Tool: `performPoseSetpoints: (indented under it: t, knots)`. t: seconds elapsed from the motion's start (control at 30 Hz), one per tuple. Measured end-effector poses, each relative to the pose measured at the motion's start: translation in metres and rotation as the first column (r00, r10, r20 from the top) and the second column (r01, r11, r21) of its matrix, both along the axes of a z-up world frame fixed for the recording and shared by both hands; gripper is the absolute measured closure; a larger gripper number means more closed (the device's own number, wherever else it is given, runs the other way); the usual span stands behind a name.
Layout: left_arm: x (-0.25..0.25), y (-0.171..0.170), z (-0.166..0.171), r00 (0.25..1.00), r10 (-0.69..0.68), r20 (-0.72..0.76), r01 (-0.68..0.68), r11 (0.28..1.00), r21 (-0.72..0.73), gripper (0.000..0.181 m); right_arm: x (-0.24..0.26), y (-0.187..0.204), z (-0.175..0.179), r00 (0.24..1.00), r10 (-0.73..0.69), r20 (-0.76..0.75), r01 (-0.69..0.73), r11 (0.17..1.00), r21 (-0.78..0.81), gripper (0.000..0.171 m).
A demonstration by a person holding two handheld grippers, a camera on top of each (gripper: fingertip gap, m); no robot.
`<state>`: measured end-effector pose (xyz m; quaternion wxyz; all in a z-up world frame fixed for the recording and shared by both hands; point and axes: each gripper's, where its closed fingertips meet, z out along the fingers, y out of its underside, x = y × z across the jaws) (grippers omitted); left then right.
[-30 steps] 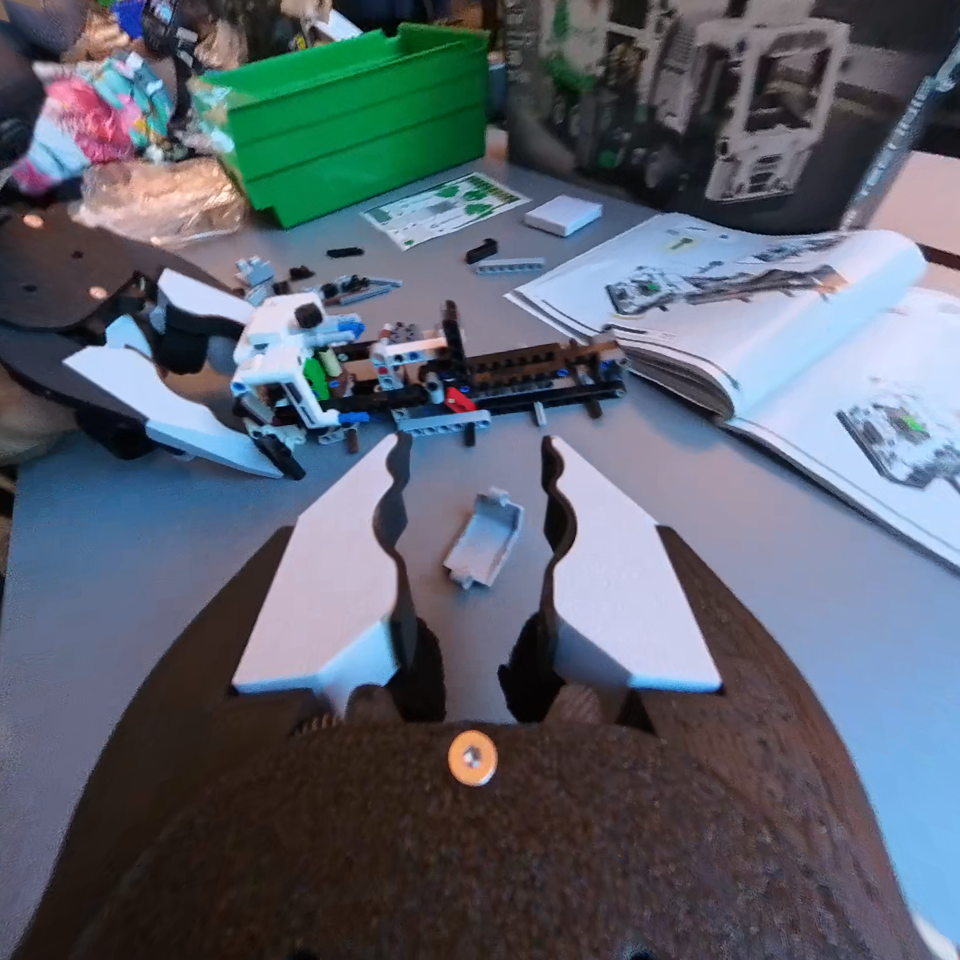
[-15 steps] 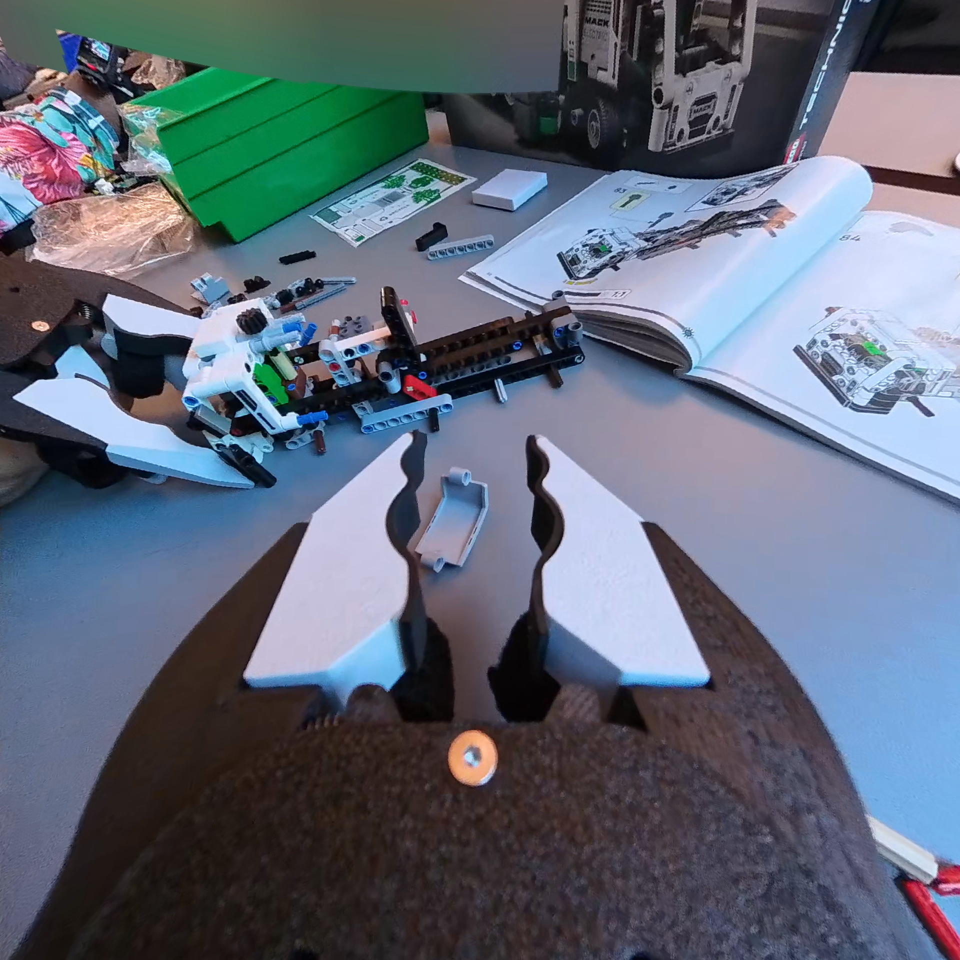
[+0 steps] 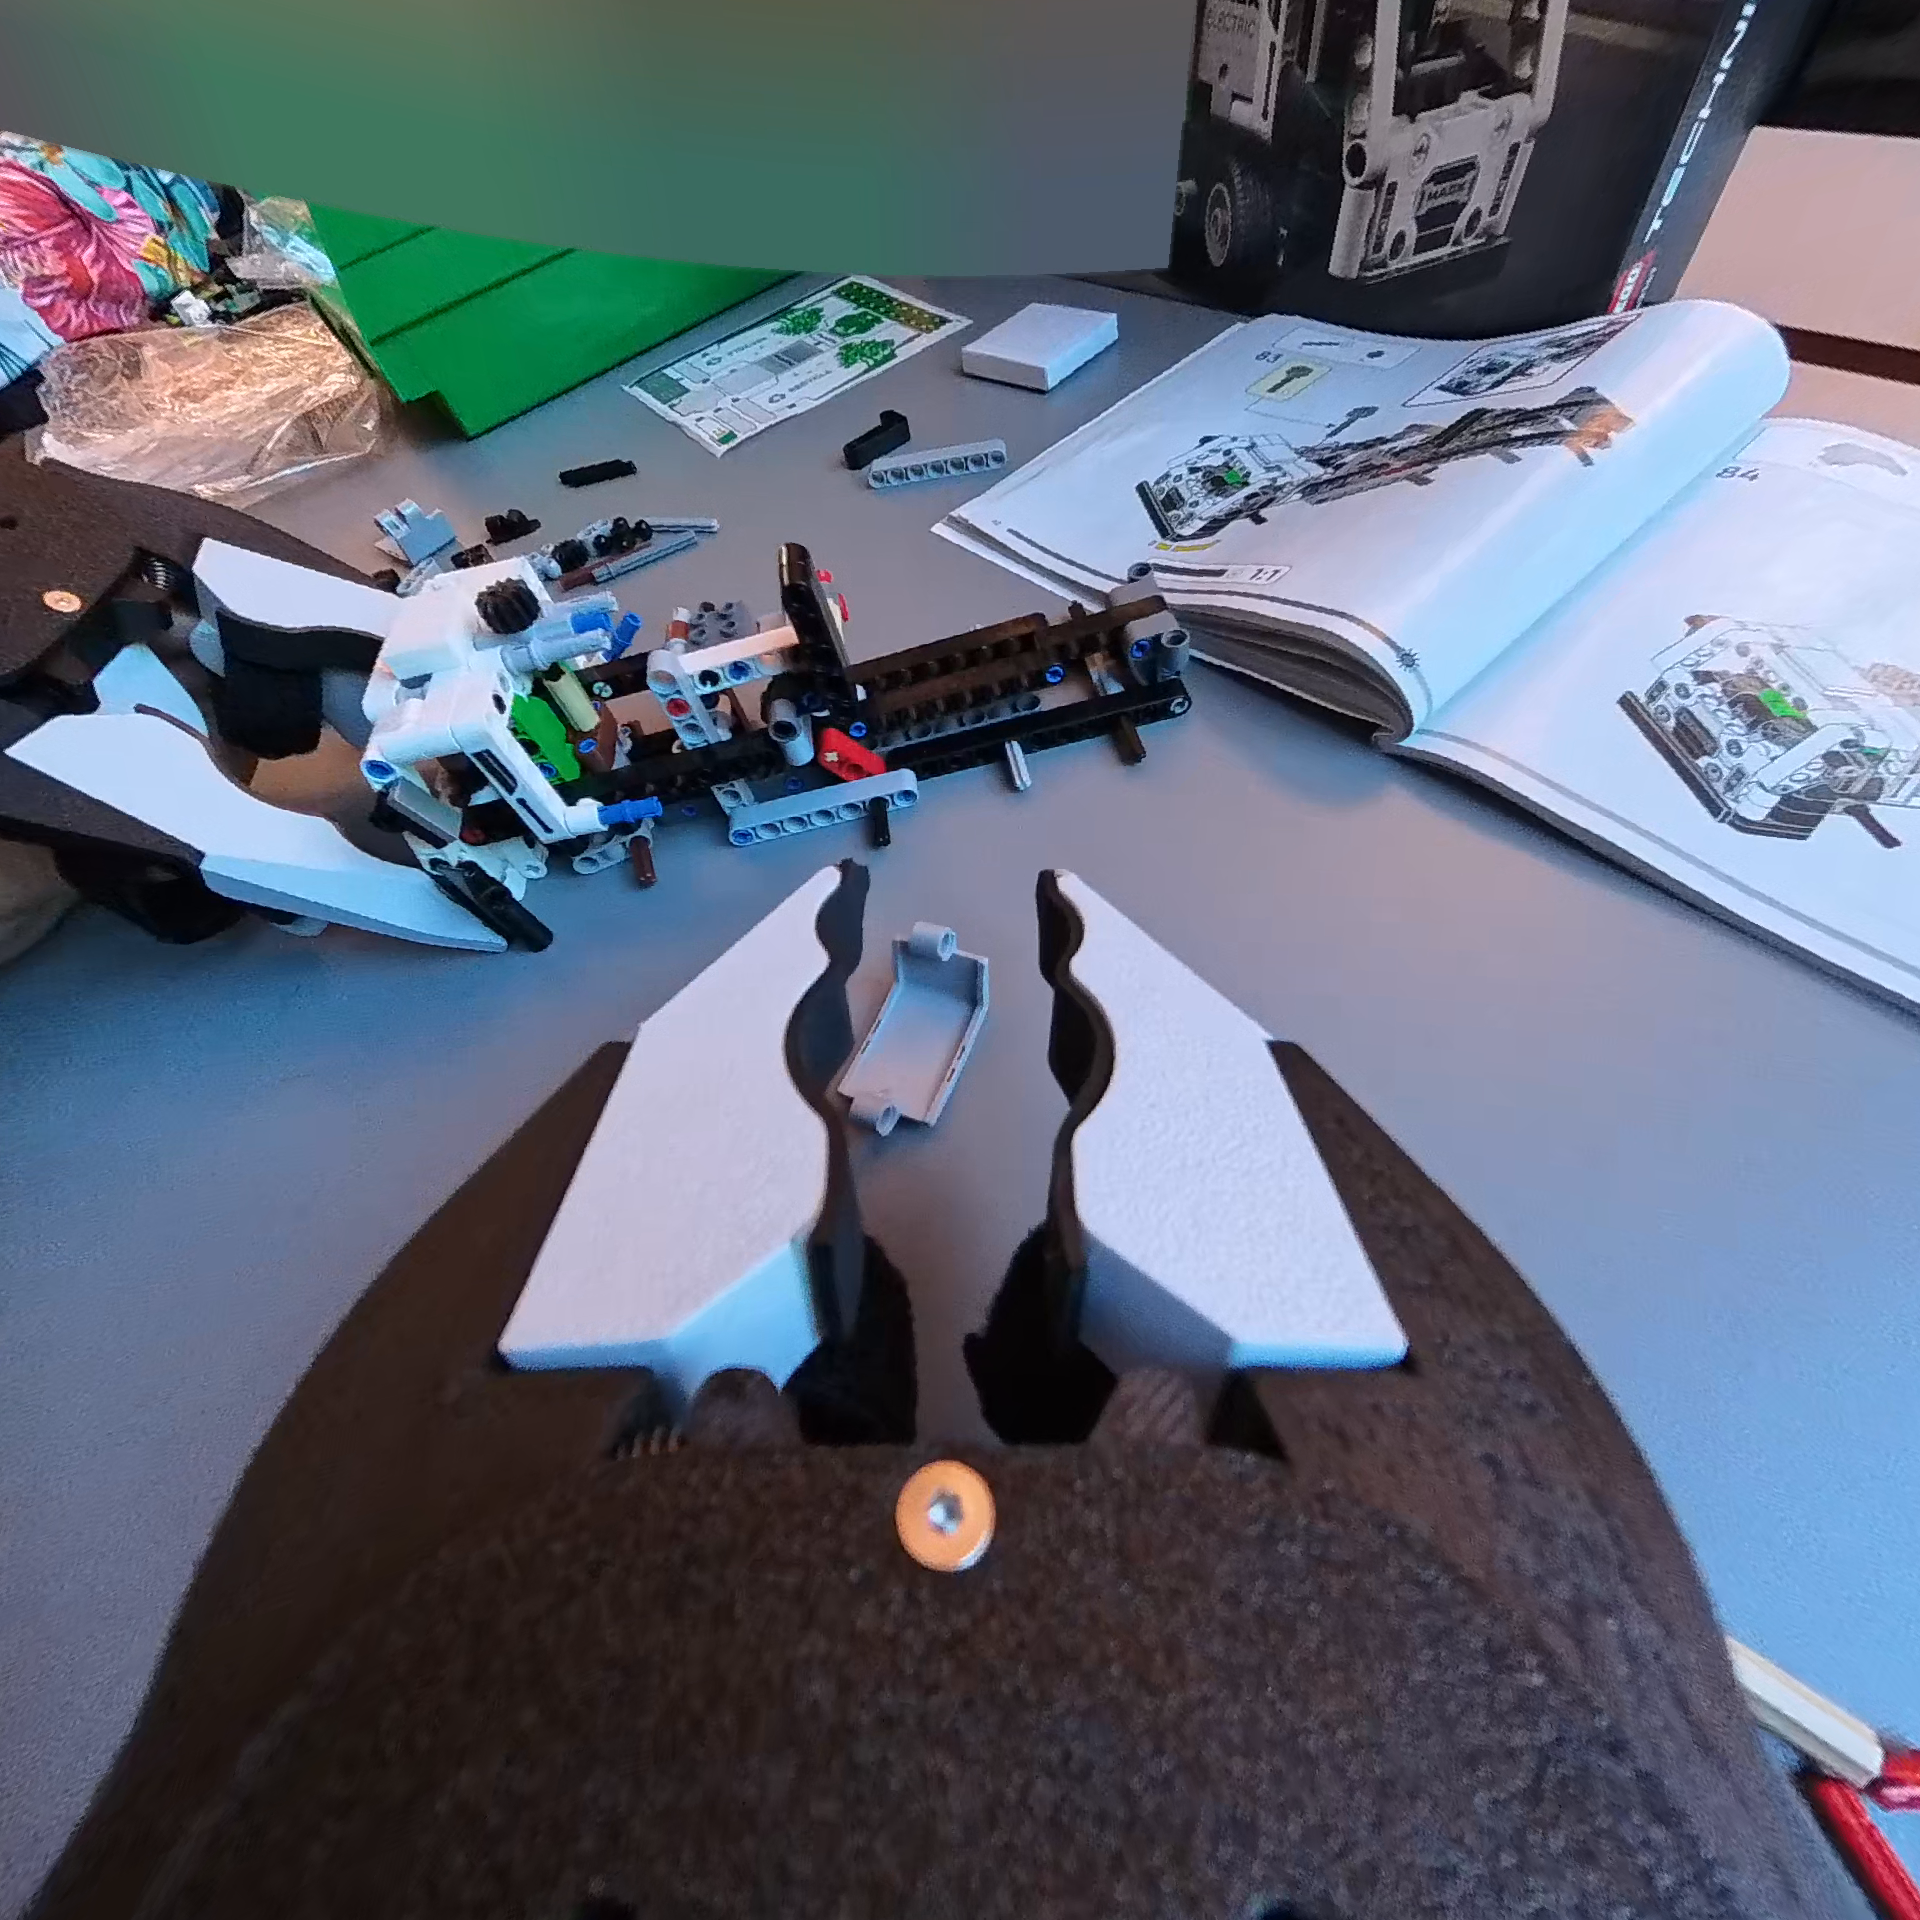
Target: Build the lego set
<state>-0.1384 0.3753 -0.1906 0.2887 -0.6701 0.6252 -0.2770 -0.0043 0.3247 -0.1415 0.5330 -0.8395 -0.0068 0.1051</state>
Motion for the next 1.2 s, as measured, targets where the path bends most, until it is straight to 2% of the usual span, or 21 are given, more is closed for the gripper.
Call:
performPoseSetpoints:
  t: [0.7, 0.97, 1.1, 1.2]
  knots:
    - [0.000, 0.000, 0.000, 1.000, 0.000, 0.000, 0.000, 1.000, -0.001, 0.100, -0.007, 0.001, -0.004, 1.000, 0.028, 0.005, -0.028, 0.999, -0.022, 0.142]
    - [0.000, 0.000, 0.000, 1.000, 0.000, 0.000, 0.000, 1.000, -0.001, 0.100, -0.044, 0.003, -0.006, 0.973, 0.177, -0.148, -0.187, 0.981, -0.051, 0.143]
    - [-0.001, 0.001, 0.001, 1.000, 0.005, 0.000, -0.005, 1.000, 0.003, 0.099, -0.049, -0.002, 0.000, 0.985, 0.170, -0.033, -0.171, 0.984, -0.042, 0.144]
    - [-0.002, 0.006, 0.001, 0.999, 0.039, -0.001, -0.039, 0.999, 0.023, 0.087, -0.051, -0.018, 0.015, 0.988, 0.155, 0.026, -0.155, 0.988, -0.005, 0.146]
